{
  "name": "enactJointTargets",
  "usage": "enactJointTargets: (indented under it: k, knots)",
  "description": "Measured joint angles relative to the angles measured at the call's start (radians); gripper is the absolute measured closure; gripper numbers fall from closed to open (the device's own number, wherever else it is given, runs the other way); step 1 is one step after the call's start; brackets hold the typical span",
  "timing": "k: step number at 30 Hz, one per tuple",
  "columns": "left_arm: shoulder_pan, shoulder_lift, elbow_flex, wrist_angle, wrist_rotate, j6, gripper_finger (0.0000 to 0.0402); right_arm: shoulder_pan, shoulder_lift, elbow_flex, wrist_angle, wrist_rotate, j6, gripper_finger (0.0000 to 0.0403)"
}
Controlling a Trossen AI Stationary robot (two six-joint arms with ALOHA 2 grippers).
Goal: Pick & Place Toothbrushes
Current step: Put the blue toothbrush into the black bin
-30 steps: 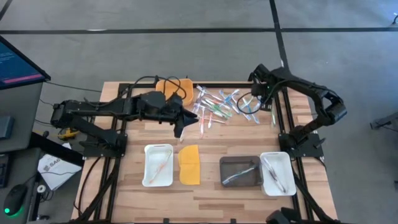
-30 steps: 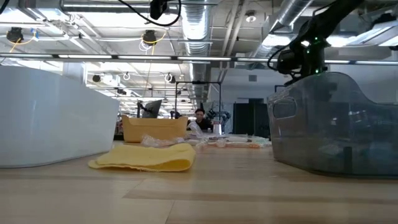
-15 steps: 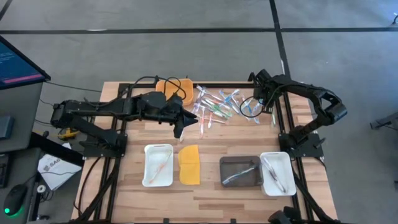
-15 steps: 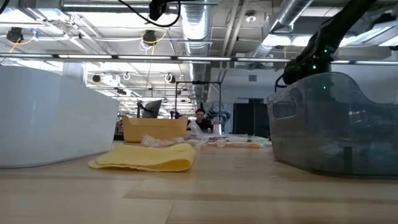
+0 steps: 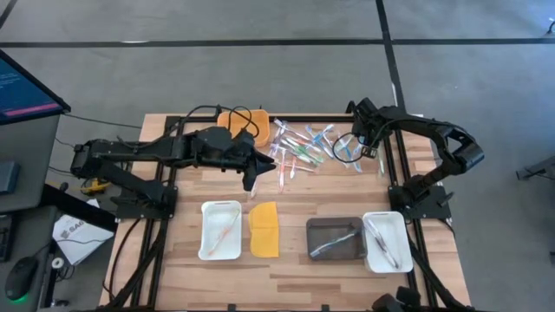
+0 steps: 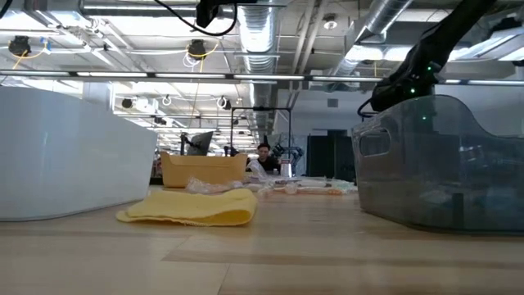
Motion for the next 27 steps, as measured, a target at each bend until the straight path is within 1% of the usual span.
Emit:
enactJointTargets:
  k: [3,5,14,22,27]
  knots:
    - [0.0,0.0,0.0,0.0,-0.003,0.0,0.0294,0.01,0.001,0.0,0.017,0.001,0.076,0.0286]
    - [0.0,0.0,0.0,0.0,-0.003,0.0,0.0294,0.019,0.017,0.004,0.015,0.023,0.107,0.0286]
    - [0.0,0.0,0.0,-0.001,0.005,0.0,0.0294,0.08,0.163,0.067,-0.04,0.106,0.289,0.0286]
    - [-0.002,0.0,0.0,-0.004,0.029,-0.001,0.0294,0.104,0.312,0.156,-0.124,0.131,0.3,0.0287]
    - [-0.002,0.0,0.0,-0.007,0.029,-0.001,0.0294,0.123,0.358,0.197,-0.141,0.134,0.3,0.0287]
